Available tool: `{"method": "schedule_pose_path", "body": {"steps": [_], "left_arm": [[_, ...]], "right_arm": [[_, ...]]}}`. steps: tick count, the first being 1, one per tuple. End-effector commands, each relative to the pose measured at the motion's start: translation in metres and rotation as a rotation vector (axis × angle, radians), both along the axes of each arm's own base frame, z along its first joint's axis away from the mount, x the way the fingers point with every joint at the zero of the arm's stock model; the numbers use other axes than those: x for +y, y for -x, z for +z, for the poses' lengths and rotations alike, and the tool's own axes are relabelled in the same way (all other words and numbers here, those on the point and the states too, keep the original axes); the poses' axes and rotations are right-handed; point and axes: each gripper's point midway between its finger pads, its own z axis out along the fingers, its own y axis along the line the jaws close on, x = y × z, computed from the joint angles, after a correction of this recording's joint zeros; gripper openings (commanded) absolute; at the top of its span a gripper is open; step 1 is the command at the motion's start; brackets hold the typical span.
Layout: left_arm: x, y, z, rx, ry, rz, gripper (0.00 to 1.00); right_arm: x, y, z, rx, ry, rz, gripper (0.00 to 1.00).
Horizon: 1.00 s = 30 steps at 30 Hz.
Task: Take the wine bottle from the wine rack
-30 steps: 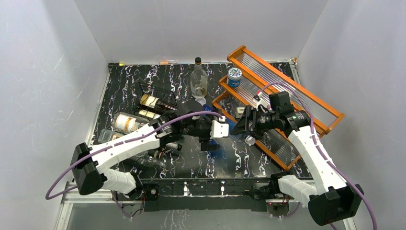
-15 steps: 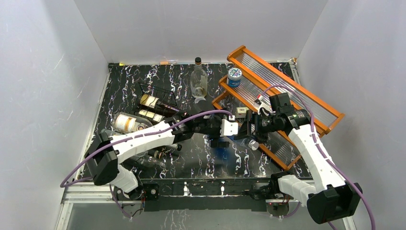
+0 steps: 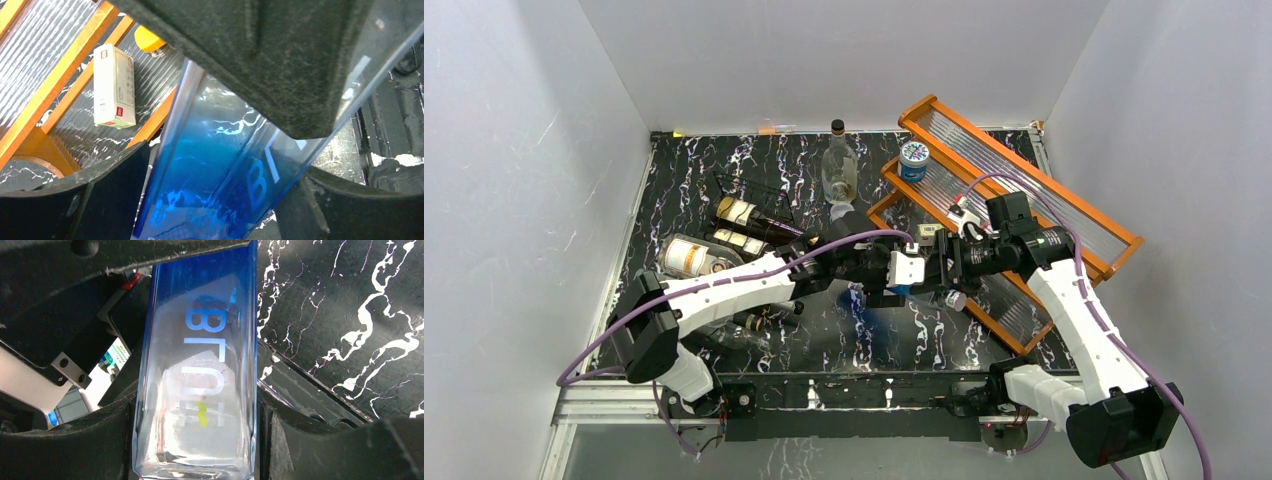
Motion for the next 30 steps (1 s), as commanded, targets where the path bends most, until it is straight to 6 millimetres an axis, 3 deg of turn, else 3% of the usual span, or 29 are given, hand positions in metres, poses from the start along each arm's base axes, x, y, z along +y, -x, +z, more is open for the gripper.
{"method": "schedule_pose_path", "body": {"steps": [1,3,9,11,17,21,26,30], "left_arm": [[-0.004,0.006,0.022,-0.004,0.069,-0.025,0.7],[-0.004,0.009,0.022,0.014,0.077,-0.025,0.53],[-0.005,0.013,0.017,0.072,0.11,-0.002,0.08],[-0.006,0.013,0.013,0.088,0.118,0.014,0.0],[-0.005,0.011,0.025,0.09,0.241,0.067,0.0],[-0.004,0.009,0.031,0.105,0.291,0.103,0.0],[-0.002,0.003,0.03,0.142,0.305,0.175,0.0],[0.006,-0.008,0.043,0.144,0.372,0.273,0.0]], "right_arm": [[0.018,-0.002,0.059,-0.194,-0.199,0.115,0.0],[0.017,-0.006,0.06,-0.209,-0.184,0.105,0.08],[0.014,-0.017,0.066,-0.278,-0.154,0.074,0.48],[0.013,-0.021,0.063,-0.285,-0.135,0.059,0.6],[0.008,-0.032,0.05,-0.272,-0.065,0.004,0.83],[0.005,-0.042,0.059,-0.321,-0.046,-0.045,0.97],[0.002,-0.06,0.077,-0.398,-0.035,-0.114,0.98],[-0.015,-0.082,0.089,-0.472,0.062,-0.246,0.98]]}}
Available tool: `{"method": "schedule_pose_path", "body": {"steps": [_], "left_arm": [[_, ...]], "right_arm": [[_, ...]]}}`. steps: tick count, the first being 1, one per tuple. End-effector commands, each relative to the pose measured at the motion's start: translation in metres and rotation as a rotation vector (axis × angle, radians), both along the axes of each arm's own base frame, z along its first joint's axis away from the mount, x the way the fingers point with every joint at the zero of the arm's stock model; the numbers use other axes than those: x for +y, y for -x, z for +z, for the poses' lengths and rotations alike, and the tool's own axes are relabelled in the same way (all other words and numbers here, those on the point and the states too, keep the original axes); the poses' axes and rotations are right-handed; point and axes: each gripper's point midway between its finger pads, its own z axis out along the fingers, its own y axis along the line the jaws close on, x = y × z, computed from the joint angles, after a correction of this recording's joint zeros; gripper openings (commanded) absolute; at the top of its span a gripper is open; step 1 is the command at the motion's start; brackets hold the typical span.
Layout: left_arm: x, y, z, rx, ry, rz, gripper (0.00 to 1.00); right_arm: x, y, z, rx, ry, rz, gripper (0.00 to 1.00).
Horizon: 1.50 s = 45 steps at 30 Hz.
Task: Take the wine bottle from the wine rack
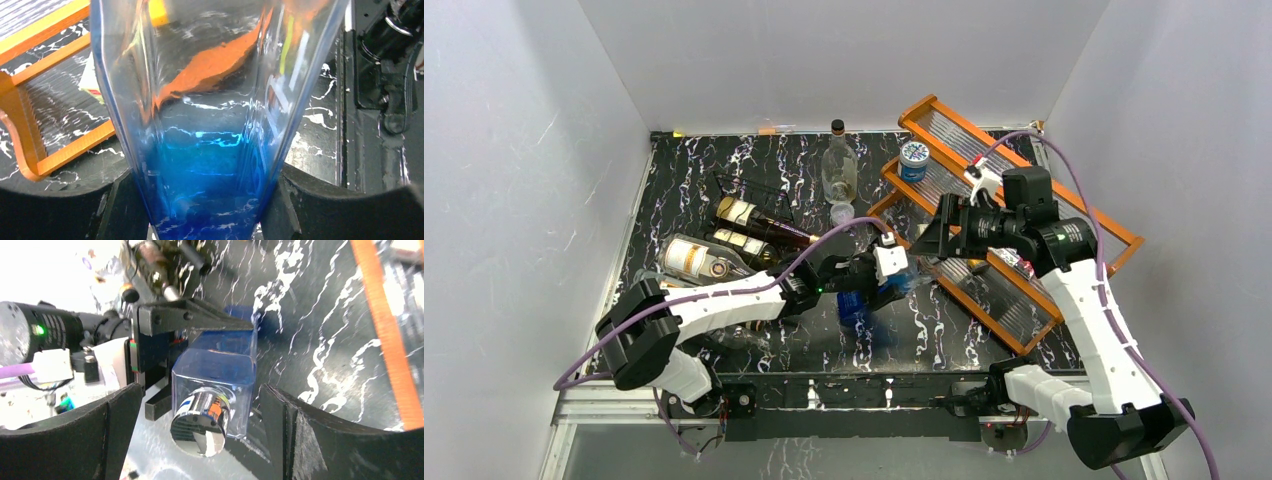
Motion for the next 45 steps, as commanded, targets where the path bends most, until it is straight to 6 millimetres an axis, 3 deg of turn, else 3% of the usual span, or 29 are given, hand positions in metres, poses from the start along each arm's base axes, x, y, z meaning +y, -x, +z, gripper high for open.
{"method": "schedule_pose_path", "body": {"steps": [1,8,14,23,27,35,40,45], "left_arm": [[0.002,-0.014,0.065,-0.048,0.213,0.126,0.0],[0.012,-0.038,0.072,-0.006,0.277,0.32,0.0],[0.016,-0.043,0.069,0.029,0.276,0.376,0.0],[0.015,-0.045,0.069,0.068,0.267,0.4,0.0],[0.015,-0.041,0.069,0.074,0.277,0.384,0.0],[0.014,-0.037,0.066,0.083,0.263,0.363,0.0],[0.014,-0.035,0.062,0.093,0.246,0.353,0.0],[0.02,-0.031,0.072,0.084,0.271,0.351,0.0]], "right_arm": [[-0.016,-0.034,0.043,-0.199,0.037,-0.165,0.98],[-0.017,-0.045,0.055,-0.274,0.019,-0.198,0.98],[-0.021,-0.043,0.083,-0.406,-0.063,-0.258,0.98],[-0.004,-0.049,0.061,-0.269,-0.095,-0.212,0.98],[0.002,-0.057,0.035,-0.199,-0.061,-0.196,0.98],[0.054,-0.041,0.013,-0.231,-0.036,-0.002,0.98],[0.054,-0.046,-0.023,-0.205,0.086,-0.028,0.98],[0.062,-0.045,-0.035,-0.197,0.084,0.01,0.87]]}}
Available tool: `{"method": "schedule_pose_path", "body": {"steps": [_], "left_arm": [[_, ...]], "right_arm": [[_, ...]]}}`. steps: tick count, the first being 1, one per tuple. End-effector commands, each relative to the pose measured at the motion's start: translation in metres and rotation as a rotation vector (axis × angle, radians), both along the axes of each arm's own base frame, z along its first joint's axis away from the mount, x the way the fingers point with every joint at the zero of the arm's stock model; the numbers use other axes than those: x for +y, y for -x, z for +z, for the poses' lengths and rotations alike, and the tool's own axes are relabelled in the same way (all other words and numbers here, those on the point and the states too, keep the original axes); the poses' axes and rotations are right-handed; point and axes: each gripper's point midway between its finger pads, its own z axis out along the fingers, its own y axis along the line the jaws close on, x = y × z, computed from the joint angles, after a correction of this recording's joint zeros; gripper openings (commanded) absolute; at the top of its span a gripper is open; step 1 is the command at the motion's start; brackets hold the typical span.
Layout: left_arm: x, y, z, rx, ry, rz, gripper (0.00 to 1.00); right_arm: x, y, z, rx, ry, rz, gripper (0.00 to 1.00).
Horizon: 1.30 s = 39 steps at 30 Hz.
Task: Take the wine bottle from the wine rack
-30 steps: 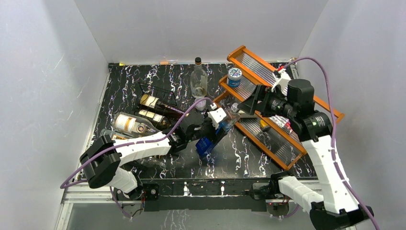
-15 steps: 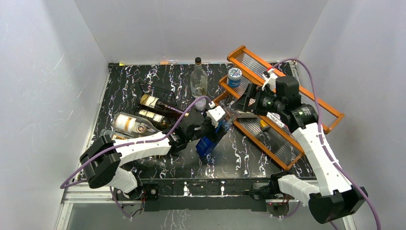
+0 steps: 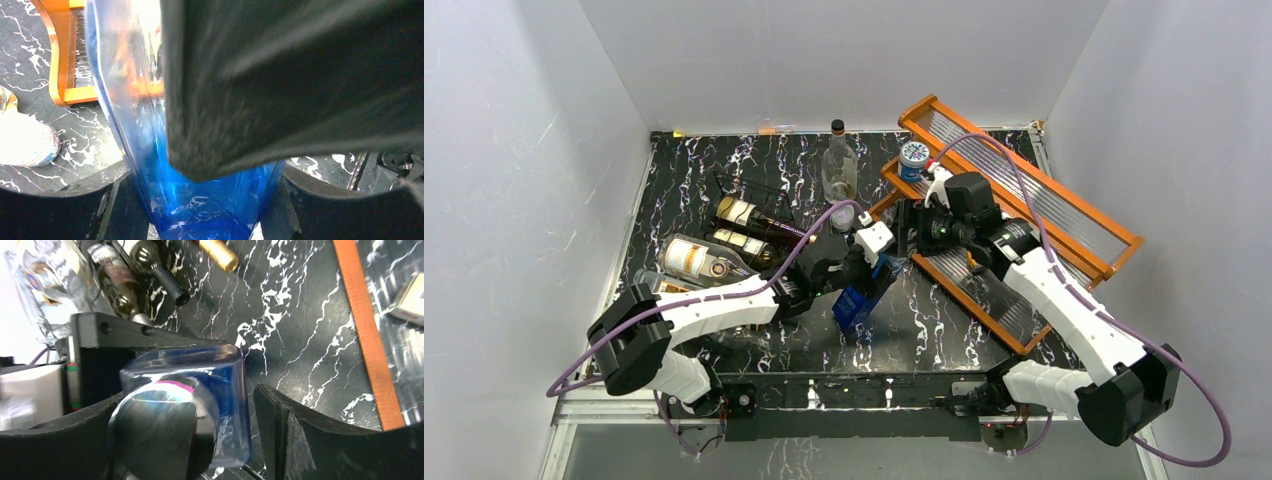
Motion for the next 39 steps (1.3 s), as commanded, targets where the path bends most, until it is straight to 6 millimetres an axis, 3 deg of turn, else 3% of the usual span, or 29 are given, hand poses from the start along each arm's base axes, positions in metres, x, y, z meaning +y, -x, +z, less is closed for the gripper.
{"method": "schedule_pose_path", "body": {"steps": [1,7,11,14,18,20,30,35,39], "left_arm": [[-0.008,0.005,0.069,-0.1,0.177,-0.033,0.0],[-0.01,0.004,0.066,-0.079,0.149,-0.041,0.01],[-0.009,0.007,0.063,-0.057,0.143,-0.041,0.17],[-0.005,0.01,0.063,-0.041,0.143,-0.037,0.44],[0.005,0.014,0.066,-0.034,0.15,-0.023,0.88],[0.01,0.017,0.068,-0.023,0.147,-0.015,0.98],[0.039,0.035,0.064,0.125,0.06,0.036,0.98],[0.065,0.028,0.071,0.162,0.056,0.112,0.98],[0.1,0.01,0.086,0.201,0.109,0.198,0.98]], "right_arm": [[0.015,-0.001,-0.003,-0.027,-0.021,0.059,0.86],[0.023,0.0,-0.005,-0.027,-0.043,0.085,0.75],[0.026,-0.002,-0.001,-0.044,-0.06,0.089,0.53],[0.026,-0.004,0.002,-0.06,-0.069,0.083,0.28],[0.025,-0.009,0.006,-0.084,-0.065,0.065,0.07],[0.025,-0.012,0.007,-0.093,-0.061,0.058,0.0],[0.021,-0.032,0.02,-0.202,0.008,0.052,0.0],[0.024,-0.046,0.029,-0.291,0.042,0.081,0.0],[0.026,-0.061,0.033,-0.332,0.066,0.071,0.0]]}}
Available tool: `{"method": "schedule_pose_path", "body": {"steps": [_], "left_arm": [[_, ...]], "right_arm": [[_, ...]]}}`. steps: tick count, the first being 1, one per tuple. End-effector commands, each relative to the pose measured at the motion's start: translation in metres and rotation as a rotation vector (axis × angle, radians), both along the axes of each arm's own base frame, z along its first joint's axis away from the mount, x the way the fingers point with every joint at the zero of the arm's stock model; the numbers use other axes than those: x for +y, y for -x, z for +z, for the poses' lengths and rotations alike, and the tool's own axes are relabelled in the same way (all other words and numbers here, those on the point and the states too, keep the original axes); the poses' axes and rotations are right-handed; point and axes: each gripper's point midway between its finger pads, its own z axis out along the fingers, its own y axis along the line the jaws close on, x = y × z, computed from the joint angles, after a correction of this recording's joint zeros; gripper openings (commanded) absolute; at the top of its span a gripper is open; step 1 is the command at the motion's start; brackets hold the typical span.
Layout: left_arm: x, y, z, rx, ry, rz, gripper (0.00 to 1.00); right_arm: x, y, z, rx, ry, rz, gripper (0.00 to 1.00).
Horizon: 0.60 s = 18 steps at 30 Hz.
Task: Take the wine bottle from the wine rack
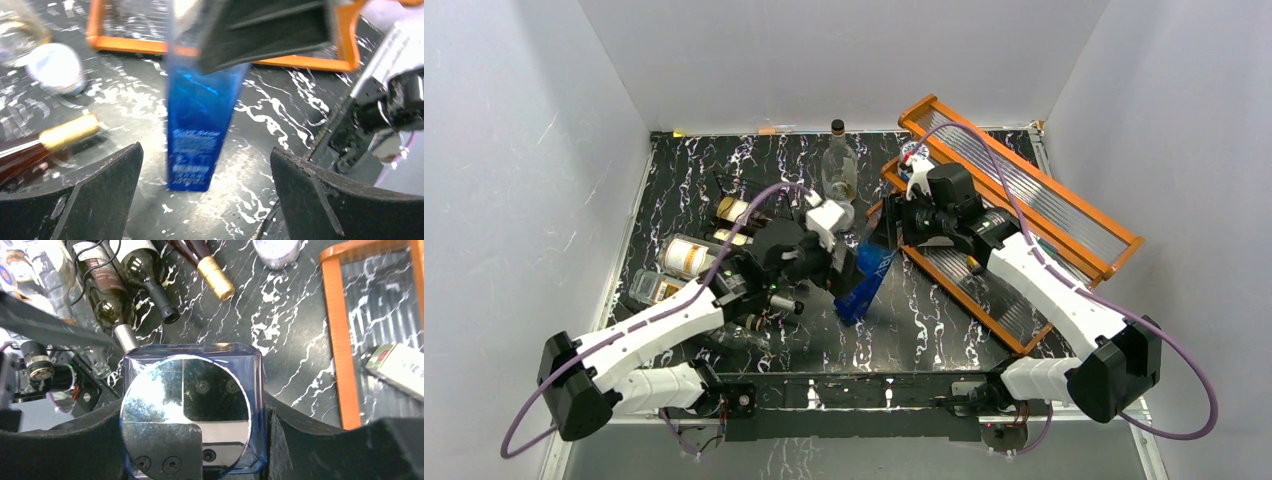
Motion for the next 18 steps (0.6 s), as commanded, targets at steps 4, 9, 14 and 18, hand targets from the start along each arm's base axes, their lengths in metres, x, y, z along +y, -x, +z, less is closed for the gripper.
{"method": "schedule_pose_path", "body": {"steps": [4,9,14,18], "left_arm": [[0.077,-0.039,0.056,0.028,0.12,0.26,0.98],[0.104,-0.054,0.066,0.061,0.067,0.409,0.98],[0.124,-0.064,0.066,0.105,0.03,0.521,0.98],[0.154,-0.071,0.067,0.15,0.029,0.623,0.98]], "right_arm": [[0.009,-0.052,0.051,-0.252,0.007,-0.028,0.0],[0.015,-0.067,0.064,-0.295,0.026,-0.045,0.0],[0.03,-0.077,0.072,-0.318,0.036,-0.05,0.0],[0.035,-0.092,0.072,-0.347,0.097,-0.1,0.0]]}}
